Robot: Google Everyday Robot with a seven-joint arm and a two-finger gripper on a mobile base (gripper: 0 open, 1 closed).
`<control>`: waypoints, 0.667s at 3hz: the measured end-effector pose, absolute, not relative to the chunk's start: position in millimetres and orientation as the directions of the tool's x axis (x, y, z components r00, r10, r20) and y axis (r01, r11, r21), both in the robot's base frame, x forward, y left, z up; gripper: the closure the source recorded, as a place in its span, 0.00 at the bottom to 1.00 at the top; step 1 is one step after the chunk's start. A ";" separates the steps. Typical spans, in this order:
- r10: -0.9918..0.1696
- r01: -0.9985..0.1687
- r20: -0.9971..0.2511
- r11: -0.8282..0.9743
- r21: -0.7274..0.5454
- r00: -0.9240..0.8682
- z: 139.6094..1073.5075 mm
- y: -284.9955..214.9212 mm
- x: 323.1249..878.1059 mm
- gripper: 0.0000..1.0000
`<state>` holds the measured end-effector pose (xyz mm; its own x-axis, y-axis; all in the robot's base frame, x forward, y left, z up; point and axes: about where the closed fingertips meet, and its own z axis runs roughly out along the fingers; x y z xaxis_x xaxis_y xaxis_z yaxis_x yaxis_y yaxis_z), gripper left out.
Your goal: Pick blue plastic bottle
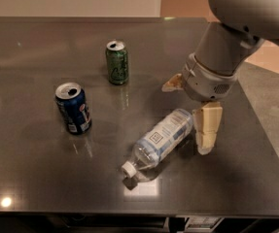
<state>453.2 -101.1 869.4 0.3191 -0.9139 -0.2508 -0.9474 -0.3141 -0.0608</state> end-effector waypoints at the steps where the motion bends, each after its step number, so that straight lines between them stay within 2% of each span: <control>1: -0.897 -0.933 -0.262 -0.358 -0.045 0.357 860.8 -93.5 448.1 0.18; 2: -0.877 -0.912 -0.261 -0.407 -0.046 0.404 856.0 -87.1 443.4 0.41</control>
Offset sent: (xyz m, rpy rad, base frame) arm -0.0178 0.0194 -0.0208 -0.0013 0.0309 0.1716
